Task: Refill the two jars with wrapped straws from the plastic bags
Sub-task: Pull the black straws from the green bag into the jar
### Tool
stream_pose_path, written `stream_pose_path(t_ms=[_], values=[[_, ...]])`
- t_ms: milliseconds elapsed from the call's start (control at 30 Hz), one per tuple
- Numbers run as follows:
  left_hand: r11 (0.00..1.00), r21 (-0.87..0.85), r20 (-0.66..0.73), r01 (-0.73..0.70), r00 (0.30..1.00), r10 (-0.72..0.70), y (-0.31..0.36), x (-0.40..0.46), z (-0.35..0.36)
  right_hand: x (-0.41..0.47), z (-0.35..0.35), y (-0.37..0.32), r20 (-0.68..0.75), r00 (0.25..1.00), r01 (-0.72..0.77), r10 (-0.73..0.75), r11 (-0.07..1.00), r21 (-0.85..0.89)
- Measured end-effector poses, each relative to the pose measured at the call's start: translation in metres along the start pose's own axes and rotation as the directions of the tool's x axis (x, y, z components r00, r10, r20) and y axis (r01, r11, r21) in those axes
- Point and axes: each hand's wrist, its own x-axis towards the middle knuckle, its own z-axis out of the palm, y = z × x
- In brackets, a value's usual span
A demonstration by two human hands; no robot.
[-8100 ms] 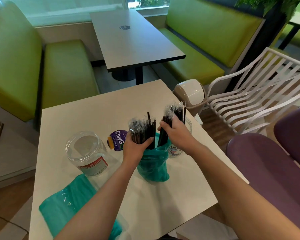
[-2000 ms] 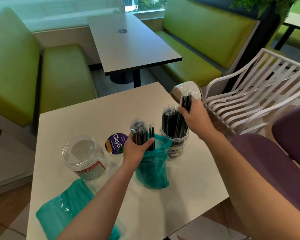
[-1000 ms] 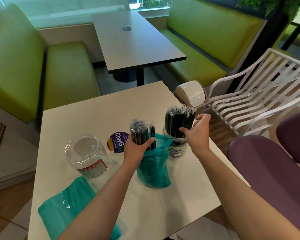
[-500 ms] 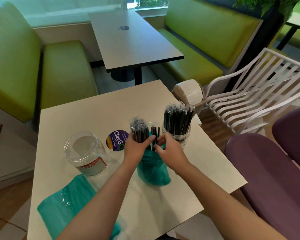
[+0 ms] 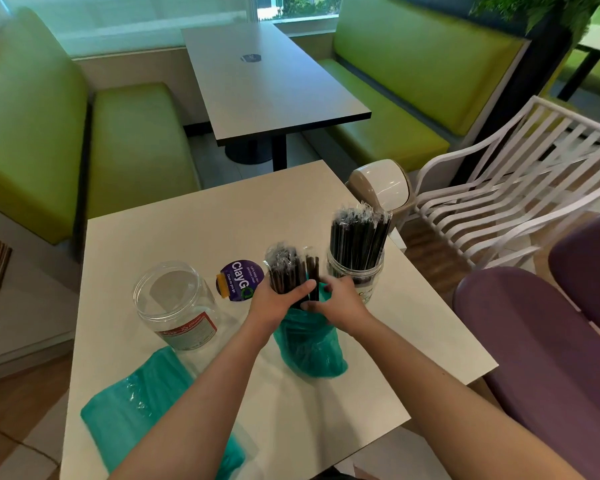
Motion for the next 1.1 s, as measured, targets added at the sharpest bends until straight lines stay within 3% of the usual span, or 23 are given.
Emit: stream_pose_path(t_ms=[267, 367, 533, 900, 1100], values=[[1.0, -0.017, 0.049, -0.022, 0.999, 0.023, 0.0, 0.002, 0.001, -0.003, -0.006, 0.0, 0.009, 0.997, 0.078, -0.08, 0.984, 0.163], [1.0, -0.009, 0.161, -0.01, 0.987, 0.012, -0.001, 0.006, -0.002, -0.001, -0.006, 0.002, -0.046, 0.998, 0.054, -0.046, 0.978, 0.2], [0.987, 0.157, 0.294, 0.017, 0.954, -0.063, -0.002, 0.009, -0.011, 0.002, -0.007, 0.002, -0.039, 0.999, 0.038, -0.031, 0.978, 0.206], [0.994, 0.107, -0.002, -0.036, 0.999, 0.037, -0.004, 0.009, -0.008, -0.006, -0.02, -0.004, -0.02, 0.995, 0.097, -0.095, 0.978, 0.185], [0.99, 0.127, -0.08, -0.056, 0.995, 0.067, -0.004, 0.011, 0.0, -0.009, -0.029, -0.01, -0.002, 0.991, 0.129, -0.132, 0.963, 0.237]])
